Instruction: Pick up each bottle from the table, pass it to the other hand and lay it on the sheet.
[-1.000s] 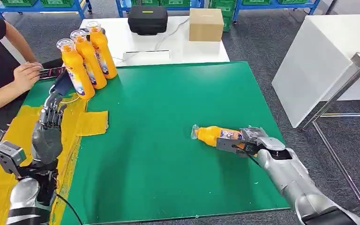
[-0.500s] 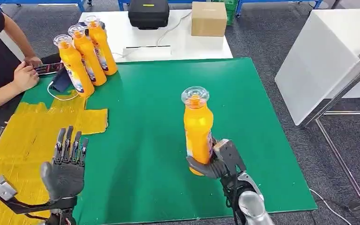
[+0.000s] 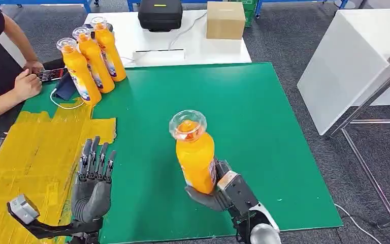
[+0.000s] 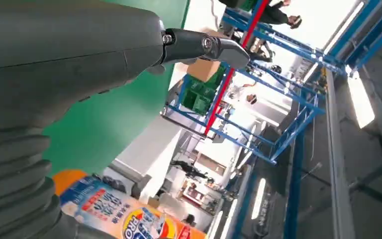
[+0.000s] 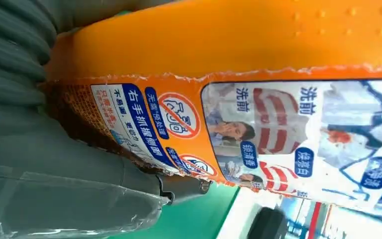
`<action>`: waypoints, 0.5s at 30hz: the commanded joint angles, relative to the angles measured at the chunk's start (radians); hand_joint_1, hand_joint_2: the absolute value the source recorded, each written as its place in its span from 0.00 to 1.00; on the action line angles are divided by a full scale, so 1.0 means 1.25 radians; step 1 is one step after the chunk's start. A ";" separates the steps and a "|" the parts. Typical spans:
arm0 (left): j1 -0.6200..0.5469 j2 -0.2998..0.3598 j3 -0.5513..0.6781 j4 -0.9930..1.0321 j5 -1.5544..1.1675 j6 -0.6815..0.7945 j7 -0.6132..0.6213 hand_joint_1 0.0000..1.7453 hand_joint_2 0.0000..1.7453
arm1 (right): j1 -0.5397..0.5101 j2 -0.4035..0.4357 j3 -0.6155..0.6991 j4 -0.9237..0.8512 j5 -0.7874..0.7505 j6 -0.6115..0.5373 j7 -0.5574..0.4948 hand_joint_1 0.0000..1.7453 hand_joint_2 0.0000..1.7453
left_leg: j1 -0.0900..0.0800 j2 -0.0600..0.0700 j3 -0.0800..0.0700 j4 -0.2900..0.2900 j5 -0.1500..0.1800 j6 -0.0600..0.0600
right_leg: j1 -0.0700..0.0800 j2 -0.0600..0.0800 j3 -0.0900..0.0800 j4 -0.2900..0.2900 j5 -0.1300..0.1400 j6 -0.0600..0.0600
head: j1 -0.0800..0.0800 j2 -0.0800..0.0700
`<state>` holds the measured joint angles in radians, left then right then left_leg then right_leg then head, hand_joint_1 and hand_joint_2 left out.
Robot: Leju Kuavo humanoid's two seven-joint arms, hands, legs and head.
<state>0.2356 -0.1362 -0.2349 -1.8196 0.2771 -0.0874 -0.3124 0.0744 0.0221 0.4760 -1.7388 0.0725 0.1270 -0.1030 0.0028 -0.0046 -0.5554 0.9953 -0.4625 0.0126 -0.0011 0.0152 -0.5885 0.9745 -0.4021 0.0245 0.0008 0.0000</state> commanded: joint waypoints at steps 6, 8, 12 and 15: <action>-0.034 0.047 -0.135 -0.015 -0.171 0.099 -0.027 0.00 1.00 | -0.071 -0.051 0.129 0.028 0.013 0.038 0.026 1.00 1.00 | 0.000 0.001 0.002 0.000 -0.001 0.000 | 0.000 -0.001 0.002 0.000 -0.001 0.000 | 0.000 0.000; -0.034 0.059 -0.154 -0.020 -0.195 0.109 -0.022 0.00 1.00 | -0.076 -0.062 0.154 0.025 0.023 0.052 0.032 1.00 1.00 | 0.001 0.001 0.002 -0.001 -0.001 0.000 | 0.000 0.000 0.003 -0.001 -0.001 0.000 | 0.000 0.000; -0.033 0.085 -0.184 -0.033 -0.231 0.092 -0.025 0.00 1.00 | -0.088 -0.077 0.182 0.028 0.039 0.069 0.032 1.00 1.00 | 0.000 0.001 0.002 -0.001 -0.001 0.000 | 0.000 0.000 0.002 -0.001 -0.001 0.000 | 0.000 0.000; -0.026 0.093 -0.197 -0.043 -0.266 0.093 -0.021 0.00 1.00 | -0.087 -0.084 0.187 0.017 0.047 0.071 0.031 1.00 1.00 | 0.000 0.001 0.001 -0.001 0.000 0.000 | 0.000 0.000 0.002 -0.001 -0.001 0.000 | 0.000 0.000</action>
<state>0.2172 -0.0969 -0.3964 -1.8601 0.0049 0.0359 -0.3452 0.0165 -0.0210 0.6329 -1.7376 0.1156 0.2094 -0.0675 0.0027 -0.0046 -0.5558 0.9954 -0.4622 0.0129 -0.0013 0.0152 -0.5885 0.9745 -0.4020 0.0245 0.0008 0.0000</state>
